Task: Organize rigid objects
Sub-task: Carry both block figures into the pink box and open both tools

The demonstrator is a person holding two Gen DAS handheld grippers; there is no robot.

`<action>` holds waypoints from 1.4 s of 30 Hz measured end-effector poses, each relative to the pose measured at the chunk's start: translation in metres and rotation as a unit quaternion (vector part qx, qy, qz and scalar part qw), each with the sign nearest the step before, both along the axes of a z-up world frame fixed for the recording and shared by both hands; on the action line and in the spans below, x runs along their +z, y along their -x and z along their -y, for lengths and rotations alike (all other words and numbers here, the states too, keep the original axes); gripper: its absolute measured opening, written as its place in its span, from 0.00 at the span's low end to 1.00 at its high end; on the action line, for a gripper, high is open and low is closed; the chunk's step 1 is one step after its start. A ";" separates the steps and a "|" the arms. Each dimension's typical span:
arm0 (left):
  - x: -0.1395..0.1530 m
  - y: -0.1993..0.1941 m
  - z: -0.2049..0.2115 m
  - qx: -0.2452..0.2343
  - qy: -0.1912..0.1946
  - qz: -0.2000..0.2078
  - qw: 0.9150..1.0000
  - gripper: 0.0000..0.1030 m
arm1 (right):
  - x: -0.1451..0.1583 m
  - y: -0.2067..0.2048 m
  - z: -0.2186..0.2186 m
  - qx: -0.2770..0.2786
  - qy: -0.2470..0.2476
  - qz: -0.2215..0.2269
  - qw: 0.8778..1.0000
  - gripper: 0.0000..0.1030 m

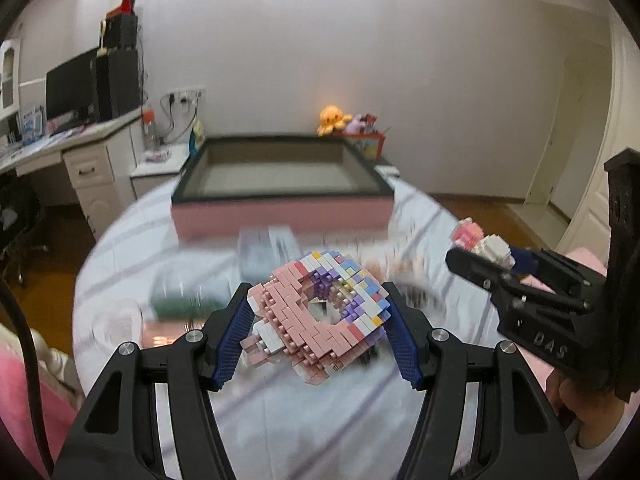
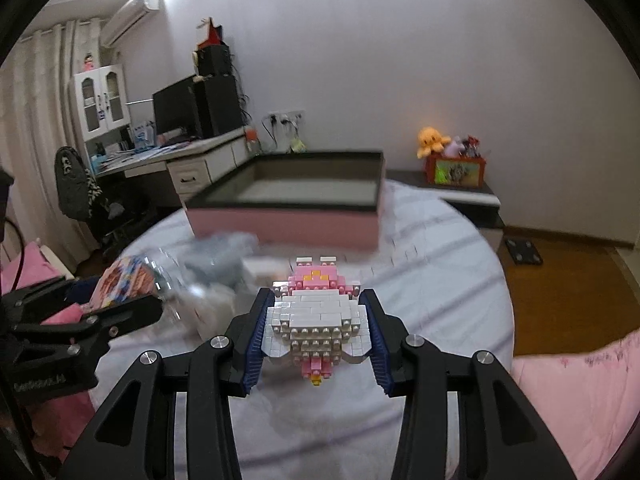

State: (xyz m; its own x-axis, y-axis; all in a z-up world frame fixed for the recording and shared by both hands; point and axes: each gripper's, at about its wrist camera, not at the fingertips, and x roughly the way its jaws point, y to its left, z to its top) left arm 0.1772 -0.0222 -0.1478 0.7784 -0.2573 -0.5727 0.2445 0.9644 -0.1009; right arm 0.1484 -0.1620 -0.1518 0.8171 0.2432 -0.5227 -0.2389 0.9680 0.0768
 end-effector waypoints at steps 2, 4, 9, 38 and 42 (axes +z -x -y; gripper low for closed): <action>0.013 -0.014 -0.003 -0.005 -0.002 0.007 1.000 0.62 | 0.012 -0.009 -0.005 0.012 -0.001 0.009 1.000 0.44; 0.023 -0.035 -0.006 -0.016 -0.003 0.006 1.000 0.62 | 0.027 -0.024 -0.013 0.028 -0.006 0.014 0.999 0.44; 0.034 -0.114 -0.006 -0.014 -0.034 -0.013 0.999 0.62 | 0.048 -0.077 -0.028 0.039 0.011 0.017 0.999 0.44; 0.014 -0.233 -0.048 0.034 -0.044 -0.110 0.992 0.81 | 0.011 -0.241 -0.048 0.021 0.005 -0.121 0.992 0.90; 0.057 -0.167 -0.059 0.049 -0.017 -0.021 0.998 0.97 | 0.051 -0.182 -0.051 0.017 0.017 -0.053 0.998 0.94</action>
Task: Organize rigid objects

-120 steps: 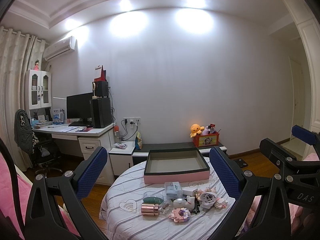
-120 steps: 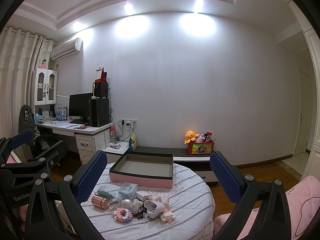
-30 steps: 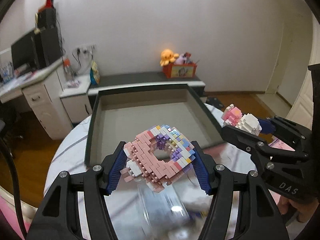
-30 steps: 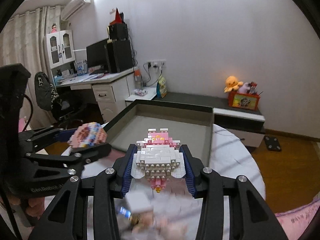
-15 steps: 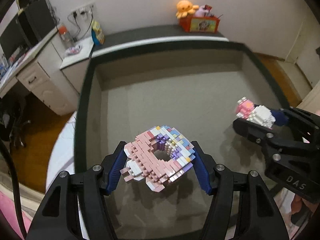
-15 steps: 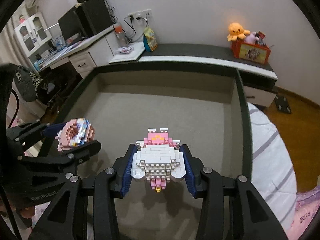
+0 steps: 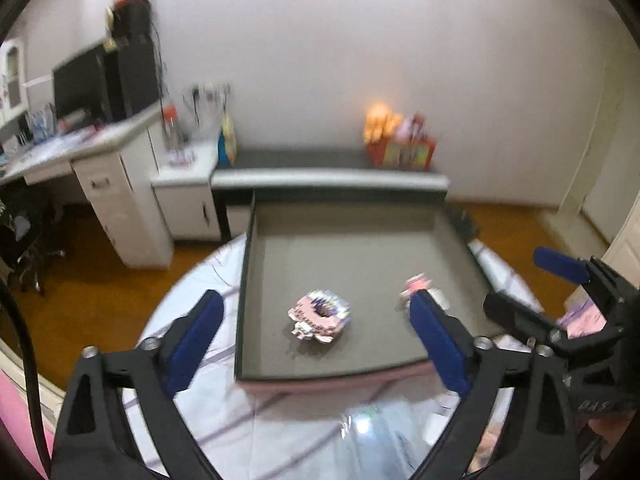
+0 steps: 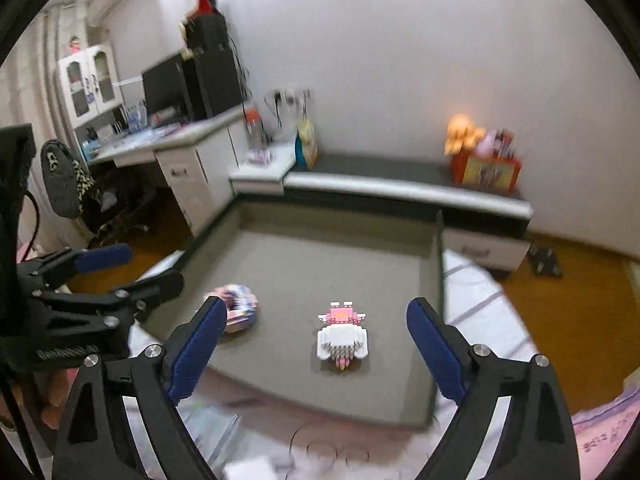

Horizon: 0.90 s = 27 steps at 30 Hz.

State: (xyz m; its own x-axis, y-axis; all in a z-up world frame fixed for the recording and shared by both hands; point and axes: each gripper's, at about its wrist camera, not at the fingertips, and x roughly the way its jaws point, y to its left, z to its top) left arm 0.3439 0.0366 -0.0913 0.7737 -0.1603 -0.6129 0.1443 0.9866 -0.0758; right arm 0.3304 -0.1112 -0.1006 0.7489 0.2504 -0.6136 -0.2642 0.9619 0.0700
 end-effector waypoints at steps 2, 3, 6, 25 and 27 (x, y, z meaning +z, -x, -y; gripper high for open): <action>0.018 0.040 0.002 0.010 -0.007 0.048 0.999 0.99 | 0.022 0.035 -0.004 -0.005 0.008 0.044 0.999 1.00; 0.022 0.052 0.003 0.012 -0.014 0.061 0.998 1.00 | 0.031 0.048 -0.005 -0.006 0.010 0.063 0.998 1.00; 0.037 0.105 0.004 0.020 -0.034 0.107 0.994 1.00 | 0.056 0.097 -0.011 -0.021 0.027 0.117 0.993 1.00; 0.077 0.308 0.013 0.063 -0.056 0.244 0.966 1.00 | 0.097 0.312 -0.003 -0.079 0.022 0.242 0.967 1.00; 0.081 0.315 0.013 0.066 -0.056 0.256 0.963 1.00 | 0.100 0.321 0.000 -0.079 0.016 0.250 0.965 1.00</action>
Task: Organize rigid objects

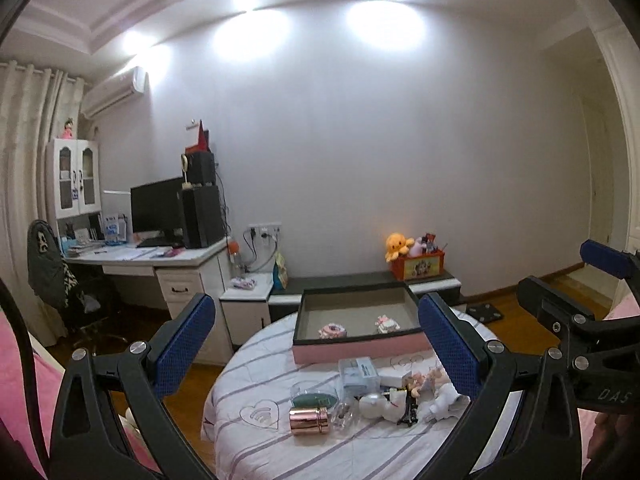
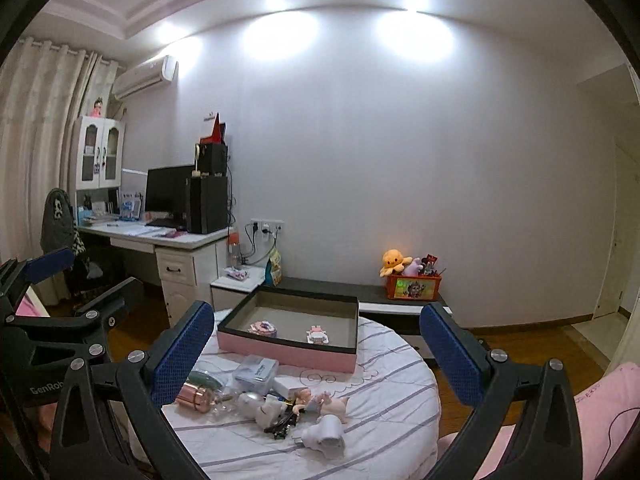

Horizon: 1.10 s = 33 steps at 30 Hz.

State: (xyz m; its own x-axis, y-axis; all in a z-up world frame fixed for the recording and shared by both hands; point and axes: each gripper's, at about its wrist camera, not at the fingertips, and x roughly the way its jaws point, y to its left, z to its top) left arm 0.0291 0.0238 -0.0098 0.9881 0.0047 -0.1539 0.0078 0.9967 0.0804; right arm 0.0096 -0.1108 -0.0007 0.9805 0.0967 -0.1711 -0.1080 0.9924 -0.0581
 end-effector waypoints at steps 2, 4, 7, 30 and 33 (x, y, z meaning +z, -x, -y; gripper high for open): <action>0.002 0.005 0.000 0.002 0.001 0.008 1.000 1.00 | 0.003 0.006 -0.001 -0.001 -0.002 0.007 1.000 1.00; 0.003 0.007 0.000 0.001 0.003 0.012 1.000 1.00 | 0.004 0.010 -0.002 -0.002 -0.001 0.013 1.000 1.00; 0.003 0.007 -0.001 -0.001 0.008 0.012 1.000 1.00 | 0.006 0.013 -0.002 -0.004 0.001 0.020 1.000 1.00; -0.018 -0.015 0.002 -0.010 0.014 -0.020 1.000 1.00 | -0.012 0.004 0.004 -0.009 -0.002 -0.004 1.000 1.00; -0.032 -0.028 0.005 -0.012 0.014 -0.038 0.999 1.00 | -0.021 -0.004 0.006 -0.009 -0.006 -0.016 1.000 1.00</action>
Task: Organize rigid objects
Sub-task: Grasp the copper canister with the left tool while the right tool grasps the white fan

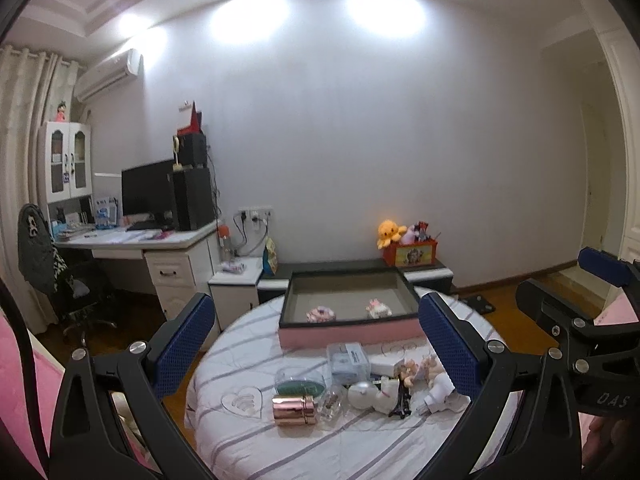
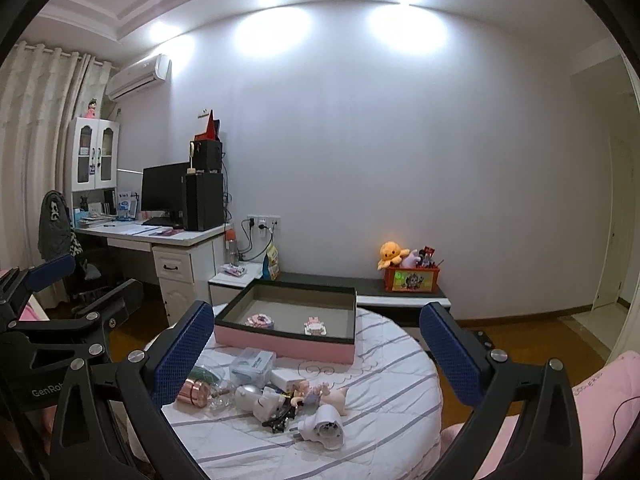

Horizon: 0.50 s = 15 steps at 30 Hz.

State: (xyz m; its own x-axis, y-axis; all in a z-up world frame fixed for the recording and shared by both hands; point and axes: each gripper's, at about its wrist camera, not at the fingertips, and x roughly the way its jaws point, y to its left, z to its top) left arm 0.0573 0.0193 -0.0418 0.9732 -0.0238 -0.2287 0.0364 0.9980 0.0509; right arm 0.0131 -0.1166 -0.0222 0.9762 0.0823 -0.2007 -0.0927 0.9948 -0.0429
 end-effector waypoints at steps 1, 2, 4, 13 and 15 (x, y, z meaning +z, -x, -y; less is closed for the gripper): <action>-0.008 -0.007 0.000 0.000 0.001 -0.011 1.000 1.00 | -0.004 -0.004 0.001 0.002 -0.001 -0.006 1.000 1.00; -0.013 -0.011 0.001 0.000 0.002 -0.020 1.000 1.00 | -0.012 -0.010 0.002 0.005 -0.002 -0.015 1.000 1.00; -0.031 -0.025 0.000 -0.009 0.009 -0.049 0.999 1.00 | -0.027 -0.022 0.002 0.006 0.003 -0.041 0.999 1.00; -0.132 -0.087 -0.026 0.005 0.025 -0.208 0.978 1.00 | -0.130 -0.083 0.018 -0.008 0.013 -0.185 0.983 1.00; -0.145 -0.094 -0.030 0.007 0.034 -0.228 0.973 1.00 | -0.154 -0.097 0.020 -0.014 0.017 -0.217 0.976 1.00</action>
State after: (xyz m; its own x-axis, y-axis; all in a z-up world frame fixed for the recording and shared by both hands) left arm 0.1517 0.0490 -0.1868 0.7715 -0.0424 -0.6348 0.0265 0.9991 -0.0345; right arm 0.1097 -0.1369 -0.1764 0.8008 0.0423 -0.5974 -0.0819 0.9959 -0.0393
